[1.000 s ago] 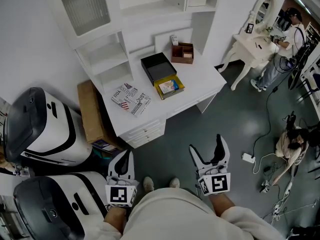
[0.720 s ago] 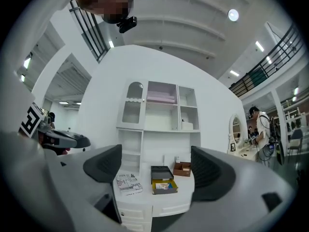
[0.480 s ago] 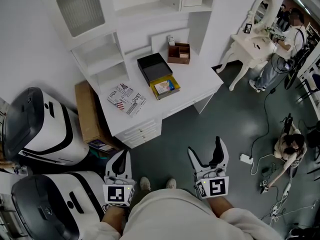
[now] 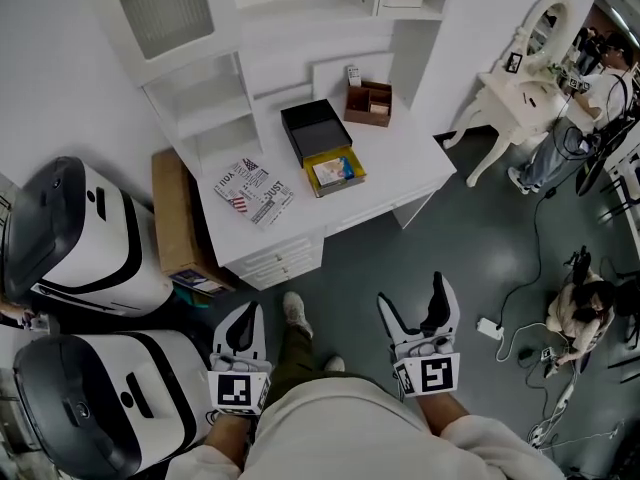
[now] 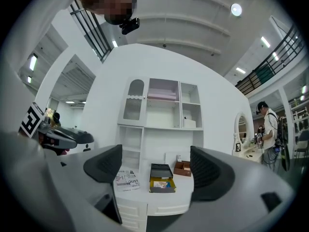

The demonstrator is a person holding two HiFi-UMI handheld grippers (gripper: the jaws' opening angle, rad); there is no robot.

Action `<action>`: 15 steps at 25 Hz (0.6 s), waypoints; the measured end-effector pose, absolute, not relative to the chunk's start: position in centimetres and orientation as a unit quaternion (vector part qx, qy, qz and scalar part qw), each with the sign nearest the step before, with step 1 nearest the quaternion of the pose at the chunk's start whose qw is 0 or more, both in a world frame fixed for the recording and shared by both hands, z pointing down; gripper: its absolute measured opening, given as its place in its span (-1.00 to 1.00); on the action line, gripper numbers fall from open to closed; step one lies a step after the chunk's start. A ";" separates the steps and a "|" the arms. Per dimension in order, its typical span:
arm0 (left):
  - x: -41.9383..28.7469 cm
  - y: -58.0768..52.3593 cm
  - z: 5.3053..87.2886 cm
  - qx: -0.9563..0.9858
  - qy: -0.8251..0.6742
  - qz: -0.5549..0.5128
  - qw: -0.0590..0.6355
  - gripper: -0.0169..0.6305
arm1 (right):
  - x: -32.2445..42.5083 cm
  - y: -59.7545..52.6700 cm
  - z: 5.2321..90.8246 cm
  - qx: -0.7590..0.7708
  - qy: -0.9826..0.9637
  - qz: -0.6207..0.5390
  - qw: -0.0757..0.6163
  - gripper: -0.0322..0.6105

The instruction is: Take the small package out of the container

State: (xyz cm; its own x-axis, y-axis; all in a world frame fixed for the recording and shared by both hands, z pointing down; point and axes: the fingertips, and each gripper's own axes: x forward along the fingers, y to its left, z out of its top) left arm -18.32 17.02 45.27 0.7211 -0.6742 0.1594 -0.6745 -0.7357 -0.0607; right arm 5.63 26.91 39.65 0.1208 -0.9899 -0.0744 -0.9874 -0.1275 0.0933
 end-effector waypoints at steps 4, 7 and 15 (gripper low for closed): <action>-16.9 13.3 46.1 0.928 -0.363 0.081 0.008 -0.92 | 6.8 23.3 39.8 0.750 -0.659 -0.060 0.012 0.41; -15.7 9.7 46.5 0.930 -0.360 0.077 0.012 -0.92 | 7.6 20.2 39.8 0.751 -0.657 -0.062 0.019 0.41; -12.5 -1.5 46.4 0.934 -0.350 0.072 0.022 -0.92 | 10.8 9.8 39.3 0.760 -0.646 -0.063 0.044 0.41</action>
State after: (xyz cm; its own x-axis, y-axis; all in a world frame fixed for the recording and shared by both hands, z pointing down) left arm -12.53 -1.47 46.42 0.7447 -0.6502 0.1507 -0.6566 -0.7542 -0.0094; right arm 10.78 9.82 39.31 0.1576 -0.9867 -0.0391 -0.9757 -0.1617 0.1476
